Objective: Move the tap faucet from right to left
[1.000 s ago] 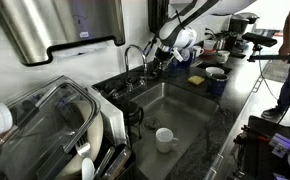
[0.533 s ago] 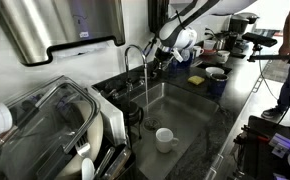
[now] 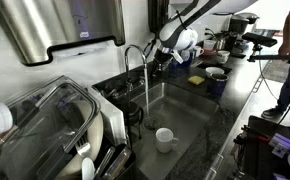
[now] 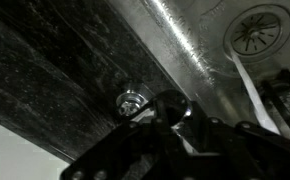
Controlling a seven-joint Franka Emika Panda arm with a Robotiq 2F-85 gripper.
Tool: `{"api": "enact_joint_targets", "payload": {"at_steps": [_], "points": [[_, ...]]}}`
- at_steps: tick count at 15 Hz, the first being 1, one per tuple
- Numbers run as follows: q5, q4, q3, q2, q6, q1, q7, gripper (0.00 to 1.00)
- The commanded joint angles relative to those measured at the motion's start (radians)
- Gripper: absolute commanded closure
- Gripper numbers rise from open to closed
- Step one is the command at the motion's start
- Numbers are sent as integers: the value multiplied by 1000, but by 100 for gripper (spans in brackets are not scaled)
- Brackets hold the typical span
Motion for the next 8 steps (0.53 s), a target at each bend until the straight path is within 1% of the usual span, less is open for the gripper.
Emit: {"api": "enact_joint_targets", "payload": {"at_steps": [1,2,3,5,6,7,8], "points": [[8,-132,32,-113,-42,-3,-6,41],[7,-150,31,-131,-39,1,-2,33],[3,-170,23,-151,-32,7,10,27],[-20,-199,-4,-178,-6,32,52,11],[-36,-230,-22,-204,34,49,91,5],[-56,-259,-42,-229,81,65,134,0],[-78,-287,-59,-259,131,78,180,0]]}}
